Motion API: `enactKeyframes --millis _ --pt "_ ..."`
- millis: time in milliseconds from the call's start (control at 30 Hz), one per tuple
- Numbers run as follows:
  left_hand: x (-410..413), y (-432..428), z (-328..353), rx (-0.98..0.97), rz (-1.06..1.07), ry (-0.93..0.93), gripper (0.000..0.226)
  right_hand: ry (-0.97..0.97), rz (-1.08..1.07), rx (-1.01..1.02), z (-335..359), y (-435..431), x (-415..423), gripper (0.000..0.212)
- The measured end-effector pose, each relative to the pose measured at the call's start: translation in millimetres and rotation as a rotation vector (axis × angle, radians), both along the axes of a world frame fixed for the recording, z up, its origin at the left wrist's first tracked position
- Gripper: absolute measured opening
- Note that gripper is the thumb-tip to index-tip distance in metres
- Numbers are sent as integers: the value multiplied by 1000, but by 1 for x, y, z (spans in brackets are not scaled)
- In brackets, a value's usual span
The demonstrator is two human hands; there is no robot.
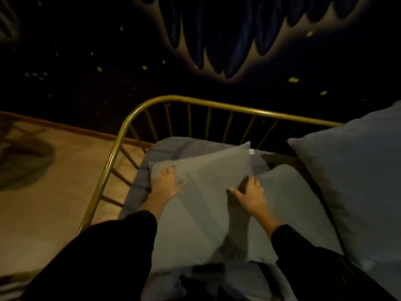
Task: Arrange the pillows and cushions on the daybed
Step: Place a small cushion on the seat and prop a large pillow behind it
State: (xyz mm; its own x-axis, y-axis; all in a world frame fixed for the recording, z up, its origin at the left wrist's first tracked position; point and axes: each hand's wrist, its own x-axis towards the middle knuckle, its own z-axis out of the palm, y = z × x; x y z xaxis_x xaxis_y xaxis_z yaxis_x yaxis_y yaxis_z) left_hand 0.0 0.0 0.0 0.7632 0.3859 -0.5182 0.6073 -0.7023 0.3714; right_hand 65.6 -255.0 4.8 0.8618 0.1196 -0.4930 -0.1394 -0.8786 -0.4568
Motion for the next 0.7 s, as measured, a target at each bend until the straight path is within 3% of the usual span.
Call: enactKeyframes --millis 200,367,600,700 --pt "-52 -9 -69 -239 503 76 92 43 6 -53 -33 -5 -12 118" --pt "-71 26 -164 -517 723 28 135 125 -139 73 -52 -13 9 139" --pt "-42 40 -135 -804 873 -42 124 197 -285 148 -72 -14 21 144" --pt "-32 42 -134 -813 979 -24 106 222 -342 200 -67 -12 27 149"
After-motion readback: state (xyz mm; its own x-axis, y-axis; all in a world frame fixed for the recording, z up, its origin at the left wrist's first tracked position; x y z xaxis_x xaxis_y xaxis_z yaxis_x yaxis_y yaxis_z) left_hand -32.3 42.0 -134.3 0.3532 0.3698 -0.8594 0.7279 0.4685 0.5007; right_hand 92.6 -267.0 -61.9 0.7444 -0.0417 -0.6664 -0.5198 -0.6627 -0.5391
